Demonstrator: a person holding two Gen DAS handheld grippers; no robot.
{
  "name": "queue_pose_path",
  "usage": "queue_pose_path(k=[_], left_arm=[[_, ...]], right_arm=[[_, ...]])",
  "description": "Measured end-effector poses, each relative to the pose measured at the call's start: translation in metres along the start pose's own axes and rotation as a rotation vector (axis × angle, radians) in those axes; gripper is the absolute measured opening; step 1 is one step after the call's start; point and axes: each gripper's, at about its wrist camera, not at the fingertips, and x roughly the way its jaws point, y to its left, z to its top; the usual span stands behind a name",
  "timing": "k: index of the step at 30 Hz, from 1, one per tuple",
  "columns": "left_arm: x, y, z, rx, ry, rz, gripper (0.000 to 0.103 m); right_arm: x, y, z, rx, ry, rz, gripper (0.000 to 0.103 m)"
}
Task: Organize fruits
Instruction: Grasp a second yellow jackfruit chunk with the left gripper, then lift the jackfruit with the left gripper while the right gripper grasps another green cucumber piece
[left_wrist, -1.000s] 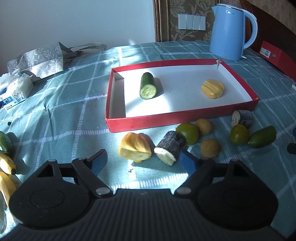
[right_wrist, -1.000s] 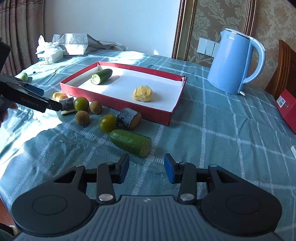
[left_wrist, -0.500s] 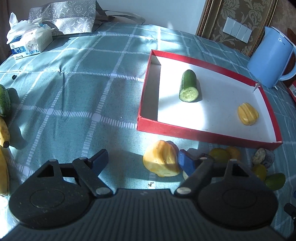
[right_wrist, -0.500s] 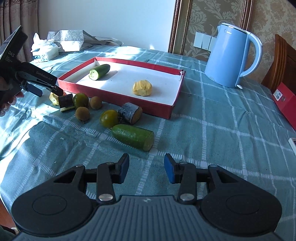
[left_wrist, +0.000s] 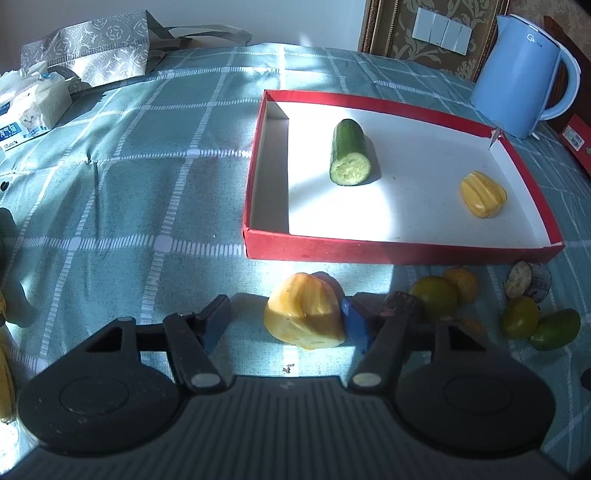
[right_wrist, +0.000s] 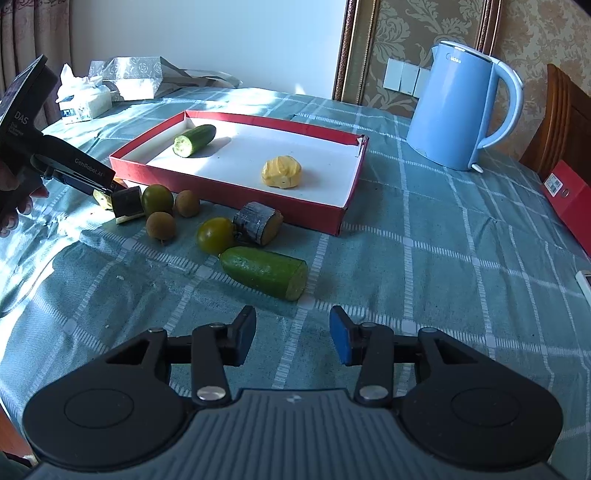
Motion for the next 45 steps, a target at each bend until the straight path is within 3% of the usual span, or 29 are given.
queue_pose_path(k=[2,4,11,21,27,29,45], left_arm=[[-0.001,-0.001,0.000,-0.001,-0.003,-0.009,0.055],[-0.002,-0.002,-0.001,0.005,-0.016,-0.031,0.041],[-0.003,-0.002,-0.002,0.000,-0.027,-0.035,0.041],[-0.005,0.001,-0.005,-0.012,-0.037,-0.052,0.041],[-0.011,-0.003,-0.011,0.018,-0.082,-0.033,0.040],[-0.014,-0.002,-0.010,0.005,-0.095,-0.033,0.034],[-0.028,0.002,-0.006,-0.018,-0.154,-0.033,0.034]], right_arm=[[0.000,0.000,0.000,0.001,-0.001,0.001,0.044],[0.000,0.001,0.000,-0.001,-0.007,0.000,0.044],[-0.002,-0.001,-0.001,0.004,-0.008,-0.007,0.052],[-0.001,0.000,-0.004,0.007,-0.006,-0.013,0.052],[-0.001,-0.004,-0.003,0.026,-0.014,-0.025,0.052],[0.000,-0.004,-0.002,0.027,-0.012,-0.024,0.052],[-0.001,-0.002,-0.002,0.024,-0.027,-0.020,0.052]])
